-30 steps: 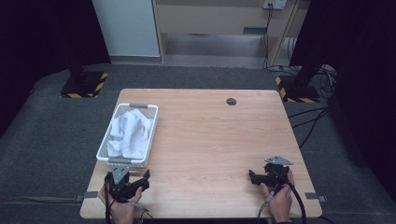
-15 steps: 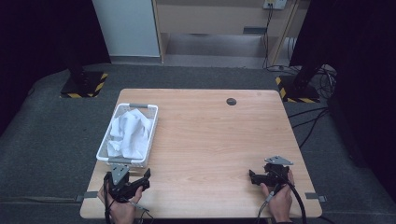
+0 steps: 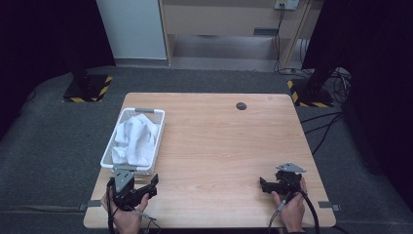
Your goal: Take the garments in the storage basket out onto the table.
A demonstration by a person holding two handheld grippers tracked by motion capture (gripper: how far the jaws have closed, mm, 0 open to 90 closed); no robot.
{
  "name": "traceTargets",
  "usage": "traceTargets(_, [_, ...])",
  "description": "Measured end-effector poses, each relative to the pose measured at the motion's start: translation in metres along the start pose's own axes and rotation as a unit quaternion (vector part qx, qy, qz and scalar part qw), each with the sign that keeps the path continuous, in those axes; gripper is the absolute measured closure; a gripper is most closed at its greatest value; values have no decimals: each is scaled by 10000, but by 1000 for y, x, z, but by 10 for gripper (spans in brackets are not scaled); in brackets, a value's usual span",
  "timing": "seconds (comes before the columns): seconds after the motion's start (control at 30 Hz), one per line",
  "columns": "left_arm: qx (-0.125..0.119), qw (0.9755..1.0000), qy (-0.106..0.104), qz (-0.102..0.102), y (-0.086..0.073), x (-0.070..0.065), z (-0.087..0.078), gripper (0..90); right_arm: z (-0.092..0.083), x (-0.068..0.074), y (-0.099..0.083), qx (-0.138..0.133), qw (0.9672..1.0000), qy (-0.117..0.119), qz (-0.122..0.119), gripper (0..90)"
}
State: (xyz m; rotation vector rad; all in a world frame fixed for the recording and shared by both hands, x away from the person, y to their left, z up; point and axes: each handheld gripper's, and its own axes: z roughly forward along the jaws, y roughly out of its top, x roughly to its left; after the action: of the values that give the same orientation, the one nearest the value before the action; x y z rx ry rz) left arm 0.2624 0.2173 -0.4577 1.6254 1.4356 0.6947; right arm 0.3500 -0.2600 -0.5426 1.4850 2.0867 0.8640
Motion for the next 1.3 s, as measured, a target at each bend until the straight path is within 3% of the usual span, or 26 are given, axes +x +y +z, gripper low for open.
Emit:
traceTargets(0.67, [-200, 9998, -7, -66, 17, 5, -11, 133, 0, 0, 0, -1, 10000, 0, 1, 7])
traceTargets(1.3, [-528, 9985, 110, -14, 51, 13, -19, 132, 0, 0, 0, 0, 10000, 0, -1, 7])
